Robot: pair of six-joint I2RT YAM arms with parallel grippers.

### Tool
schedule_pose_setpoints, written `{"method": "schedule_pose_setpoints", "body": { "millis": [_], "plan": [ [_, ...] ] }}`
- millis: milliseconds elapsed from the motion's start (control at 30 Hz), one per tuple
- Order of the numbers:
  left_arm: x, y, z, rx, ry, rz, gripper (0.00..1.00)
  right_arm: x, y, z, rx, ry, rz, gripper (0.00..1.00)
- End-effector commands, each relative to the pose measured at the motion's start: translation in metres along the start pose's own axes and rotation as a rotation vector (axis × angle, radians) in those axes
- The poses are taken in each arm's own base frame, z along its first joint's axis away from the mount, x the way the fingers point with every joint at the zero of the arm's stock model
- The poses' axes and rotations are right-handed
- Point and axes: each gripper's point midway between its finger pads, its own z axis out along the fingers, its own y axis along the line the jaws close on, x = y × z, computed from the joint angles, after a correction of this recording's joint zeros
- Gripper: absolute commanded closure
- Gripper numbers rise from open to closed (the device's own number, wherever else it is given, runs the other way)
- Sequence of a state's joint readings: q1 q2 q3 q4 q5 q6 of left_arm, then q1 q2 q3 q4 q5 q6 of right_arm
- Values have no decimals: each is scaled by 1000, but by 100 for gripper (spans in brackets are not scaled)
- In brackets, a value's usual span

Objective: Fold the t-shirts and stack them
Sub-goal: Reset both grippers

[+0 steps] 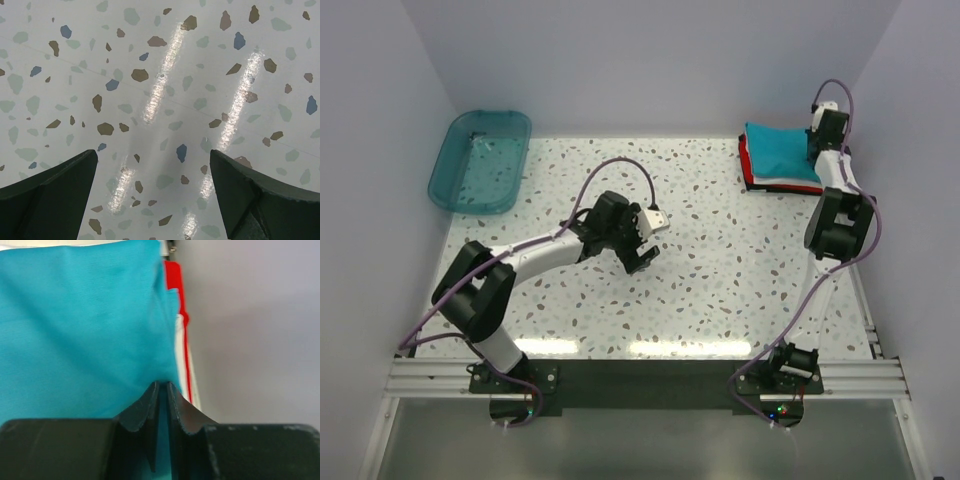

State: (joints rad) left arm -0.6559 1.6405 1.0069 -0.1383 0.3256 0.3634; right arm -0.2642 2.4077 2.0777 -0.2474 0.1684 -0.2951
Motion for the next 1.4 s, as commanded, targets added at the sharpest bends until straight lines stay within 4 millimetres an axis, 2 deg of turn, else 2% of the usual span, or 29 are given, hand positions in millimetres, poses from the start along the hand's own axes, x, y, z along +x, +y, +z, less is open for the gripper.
{"method": "schedule_pose_setpoints", "body": {
  "millis": [0,33,67,133,167,233,267,333,367,433,467,500,567,600,633,700,733,800,833,900,933,1000,1067,1167,1233,1267,1300,1333,1367],
  "plan": [
    [-19,14,3,-15,-41,36,0,-36,-40,-9,165,-91,-2,84],
    [-21,15,3,-13,-45,41,0,-37,-41,-10,166,-92,-7,81],
    [-21,16,3,-13,-46,43,0,-43,-43,-14,168,-107,-3,73],
    [-22,17,4,-11,-47,45,0,-50,-43,-19,162,-128,-5,67],
    [-22,17,4,-12,-45,43,0,-56,-48,-25,171,-140,-3,59],
    [-22,19,3,-13,-43,37,0,-61,-53,-31,191,-150,-5,51],
    [-23,18,3,-12,-46,36,0,-68,-58,-39,195,-163,0,41],
    [-26,19,-1,-20,-57,28,0,-73,-59,-49,174,-179,19,34],
    [-27,19,-3,-23,-62,24,0,-76,-60,-60,162,-187,30,30],
    [-28,18,-6,-29,-66,9,0,-82,-54,-75,115,-209,59,27],
    [-31,20,-9,-41,-72,3,0,-74,-42,-77,53,-202,64,24],
    [-30,20,-10,-48,-71,-7,0,-89,-43,-98,33,-241,77,23],
    [-31,22,-13,-64,-73,-36,0,-86,-32,-112,-30,-246,108,20],
    [-33,25,-17,-75,-79,-51,0,-97,-32,-131,-62,-284,119,19],
    [-35,24,-19,-72,-85,-81,0,-100,-29,-140,-85,-293,139,18],
    [-44,28,-24,-72,-107,-111,0,-89,-15,-152,-158,-273,144,13],
    [-45,28,-27,-71,-105,-146,0,-96,-16,-171,-176,-295,148,12],
    [-56,38,-34,-89,-124,-178,0,-83,-3,-185,-248,-258,153,9],
    [-56,39,-37,-89,-118,-218,0,-88,-3,-205,-266,-280,151,8],
    [-60,49,-46,-97,-125,-277,0,-75,9,-224,-334,-259,149,5],
    [-61,53,-49,-97,-128,-303,0,-84,8,-249,-354,-301,145,2],
    [-64,64,-62,-99,-148,-377,0,-69,18,-265,-404,-280,139,1],
    [-67,72,-74,-98,-174,-415,0,-65,30,-294,-471,-290,135,1],
    [-59,89,-94,-149,-183,-436,0,-38,60,-329,-584,-243,127,1],
    [-43,98,-104,-175,-151,-472,0,-20,75,-341,-618,-219,82,1],
    [-38,97,-107,-161,-141,-489,0,-2,93,-346,-651,-187,50,1],
    [-23,101,-113,-167,-108,-528,0,4,98,-358,-657,-201,16,1],
    [-16,102,-116,-172,-95,-542,0,12,113,-367,-688,-194,-12,1],
    [-3,105,-123,-193,-80,-566,0,35,125,-369,-718,-137,-27,1]
  ]
}}
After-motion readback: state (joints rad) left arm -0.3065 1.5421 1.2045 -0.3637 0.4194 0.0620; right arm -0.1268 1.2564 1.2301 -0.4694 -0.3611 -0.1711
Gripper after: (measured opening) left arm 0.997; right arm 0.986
